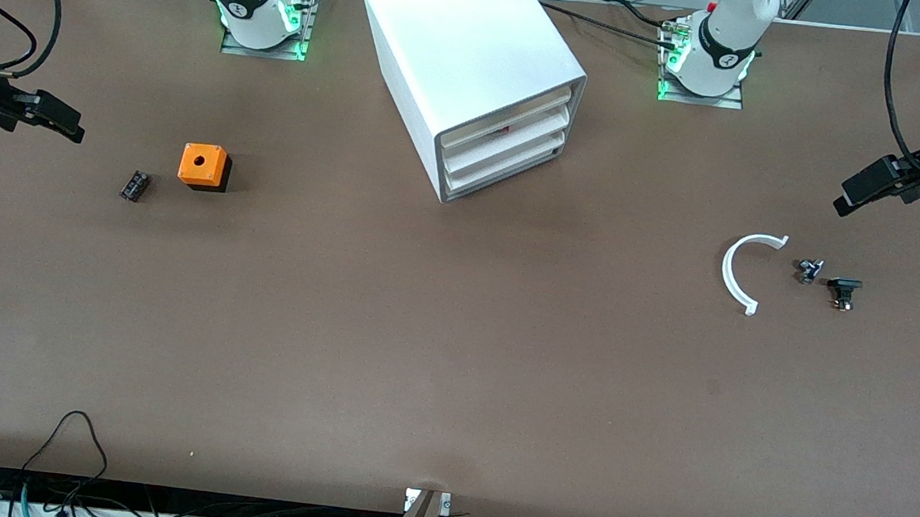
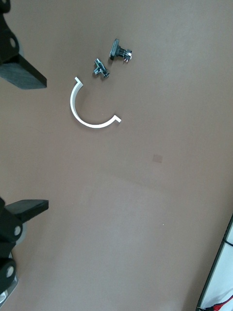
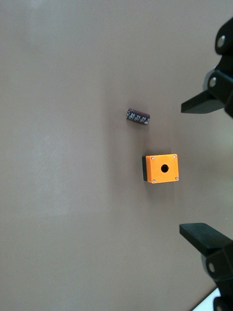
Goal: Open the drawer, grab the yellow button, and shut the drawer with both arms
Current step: 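Move the left gripper toward the white drawer cabinet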
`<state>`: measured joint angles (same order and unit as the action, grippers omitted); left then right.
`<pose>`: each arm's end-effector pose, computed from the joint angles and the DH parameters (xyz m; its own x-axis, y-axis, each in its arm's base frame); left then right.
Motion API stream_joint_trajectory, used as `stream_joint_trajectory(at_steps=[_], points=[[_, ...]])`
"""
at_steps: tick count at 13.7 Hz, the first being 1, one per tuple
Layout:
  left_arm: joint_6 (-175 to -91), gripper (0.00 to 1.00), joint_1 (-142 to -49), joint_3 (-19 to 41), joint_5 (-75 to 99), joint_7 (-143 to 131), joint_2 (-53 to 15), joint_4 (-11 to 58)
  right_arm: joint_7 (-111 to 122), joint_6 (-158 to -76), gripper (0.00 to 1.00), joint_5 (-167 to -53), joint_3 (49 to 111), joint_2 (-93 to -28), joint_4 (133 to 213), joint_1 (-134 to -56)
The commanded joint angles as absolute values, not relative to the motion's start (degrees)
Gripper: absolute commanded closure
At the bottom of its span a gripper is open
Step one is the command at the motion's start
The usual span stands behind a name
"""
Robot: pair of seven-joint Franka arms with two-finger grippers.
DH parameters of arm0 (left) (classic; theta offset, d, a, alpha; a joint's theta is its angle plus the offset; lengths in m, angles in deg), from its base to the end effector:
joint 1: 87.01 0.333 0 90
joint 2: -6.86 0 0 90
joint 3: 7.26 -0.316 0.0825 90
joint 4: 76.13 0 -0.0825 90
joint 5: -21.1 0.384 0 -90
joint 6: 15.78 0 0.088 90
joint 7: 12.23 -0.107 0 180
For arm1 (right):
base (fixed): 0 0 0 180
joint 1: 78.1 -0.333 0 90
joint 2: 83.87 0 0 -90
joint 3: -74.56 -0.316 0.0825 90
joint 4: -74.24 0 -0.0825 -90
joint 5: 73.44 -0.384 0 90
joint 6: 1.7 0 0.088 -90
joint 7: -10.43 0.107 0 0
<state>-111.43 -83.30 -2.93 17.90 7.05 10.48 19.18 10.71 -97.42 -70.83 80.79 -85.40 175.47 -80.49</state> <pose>0.5438 -0.0127 0.6241 0.9446 0.3246 0.0480 0.3209 -0.9445 0.0709 0.5453 -0.0417 0.5549 0.9953 -0.0669 -0.0694 -0.0641 -0.9970 0.0423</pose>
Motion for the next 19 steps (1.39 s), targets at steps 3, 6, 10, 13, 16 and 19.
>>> stream_joint_trajectory(at_steps=[3, 6, 10, 13, 16, 19], points=[[-109.83, 0.00, -83.15, -2.86, 17.49, 6.76, 9.23, 16.69, 11.58, -97.59, 0.00, -71.33, 80.63, -87.04, 176.80, -80.47], [-109.83, 0.00, -83.23, -2.69, 17.58, 6.67, 8.71, 16.68, 11.66, -97.59, 0.00, -71.33, 80.54, -87.04, 176.80, -80.47], [-109.83, 0.00, -83.50, -2.16, 17.14, 6.67, 6.60, 16.33, 11.66, -97.94, 0.00, -71.33, 80.54, -86.95, 176.63, -80.56], [-109.83, 0.00, -84.03, -1.90, 17.05, 6.76, 6.51, 16.07, 11.75, -98.21, 0.00, -71.68, 80.27, -86.95, 176.45, -80.74], [-109.04, 0.00, -84.20, 0.55, 16.79, 7.02, 3.55, 16.51, 11.75, -98.21, 0.00, -71.77, 80.27, -86.95, 176.45, -80.83], [-106.24, 0.00, -84.03, 2.68, 16.53, 7.11, 2.38, 15.98, 11.75, -98.21, 0.00, -71.77, 80.27, -86.86, 176.37, -80.83]])
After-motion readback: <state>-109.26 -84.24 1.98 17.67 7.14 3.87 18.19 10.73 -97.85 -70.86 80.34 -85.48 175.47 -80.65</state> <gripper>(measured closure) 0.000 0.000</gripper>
